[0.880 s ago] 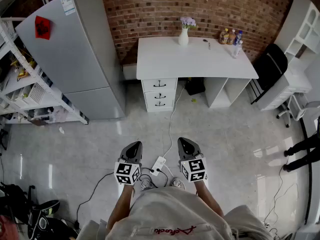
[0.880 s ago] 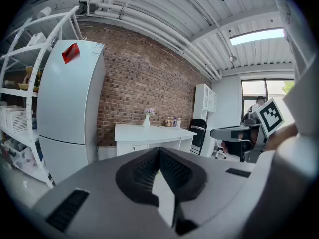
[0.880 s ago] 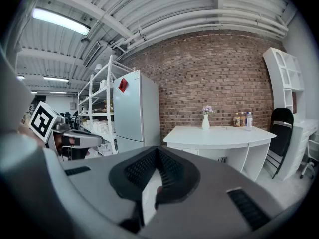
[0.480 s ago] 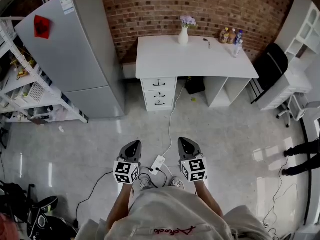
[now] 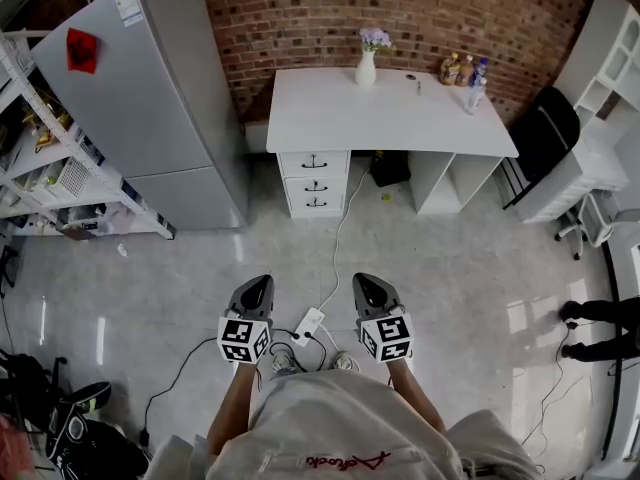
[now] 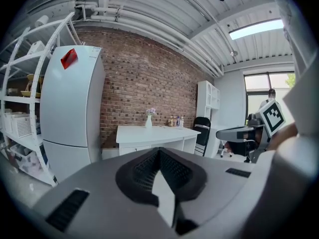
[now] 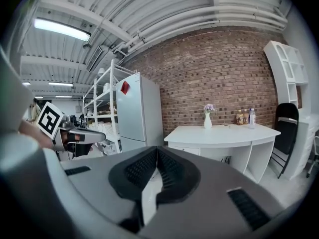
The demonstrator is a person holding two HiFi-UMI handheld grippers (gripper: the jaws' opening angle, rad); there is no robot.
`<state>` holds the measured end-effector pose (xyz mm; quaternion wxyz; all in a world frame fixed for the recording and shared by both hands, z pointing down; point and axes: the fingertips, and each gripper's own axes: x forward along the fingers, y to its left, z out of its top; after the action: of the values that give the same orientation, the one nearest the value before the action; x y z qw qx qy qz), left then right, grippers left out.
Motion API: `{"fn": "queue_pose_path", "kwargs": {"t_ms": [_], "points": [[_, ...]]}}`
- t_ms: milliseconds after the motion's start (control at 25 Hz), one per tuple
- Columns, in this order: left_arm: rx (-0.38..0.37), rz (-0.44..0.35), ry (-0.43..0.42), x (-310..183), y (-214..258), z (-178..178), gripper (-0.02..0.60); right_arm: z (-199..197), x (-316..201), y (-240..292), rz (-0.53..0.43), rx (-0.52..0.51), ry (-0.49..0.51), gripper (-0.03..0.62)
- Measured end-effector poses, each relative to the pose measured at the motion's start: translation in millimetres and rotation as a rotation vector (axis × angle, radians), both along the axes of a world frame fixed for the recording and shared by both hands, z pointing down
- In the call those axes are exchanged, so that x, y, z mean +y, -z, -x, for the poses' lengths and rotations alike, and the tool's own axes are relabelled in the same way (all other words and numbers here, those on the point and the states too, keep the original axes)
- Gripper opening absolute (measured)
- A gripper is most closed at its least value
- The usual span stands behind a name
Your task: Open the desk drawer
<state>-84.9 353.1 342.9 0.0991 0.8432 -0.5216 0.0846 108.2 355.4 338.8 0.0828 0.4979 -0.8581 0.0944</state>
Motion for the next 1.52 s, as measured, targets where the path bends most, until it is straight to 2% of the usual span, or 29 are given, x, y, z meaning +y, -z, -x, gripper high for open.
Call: {"fn": "queue_pose_path", "kwargs": {"t_ms": [280, 440, 640, 840, 1200, 1520], "points": [[-0.018, 0.008, 0.033, 14, -3, -40, 0.012, -35, 6, -7, 0.008, -0.025, 0.080, 0.017], [-0.018, 0.028, 0.074, 34, -12, -48, 0.012, -46, 13, -19, 0.029, -0.004, 0.112, 0.018], [-0.019, 0.042, 0.101, 42, -16, -53, 0.012, -58, 21, -24, 0.037, -0.021, 0.112, 0.017], [-0.028, 0.034, 0.091, 38, -15, -62, 0.012, -67, 21, -32, 0.055, -0.023, 0.101, 0.017], [-0.018, 0.058, 0.110, 28, -29, -54, 0.012, -61, 3, -37, 0.054, -0.021, 0.111, 0.017], [-0.022, 0.035, 0.081, -26, -28, -37, 0.012, -46, -39, -45, 0.056, -0.026, 0.080, 0.017]]}}
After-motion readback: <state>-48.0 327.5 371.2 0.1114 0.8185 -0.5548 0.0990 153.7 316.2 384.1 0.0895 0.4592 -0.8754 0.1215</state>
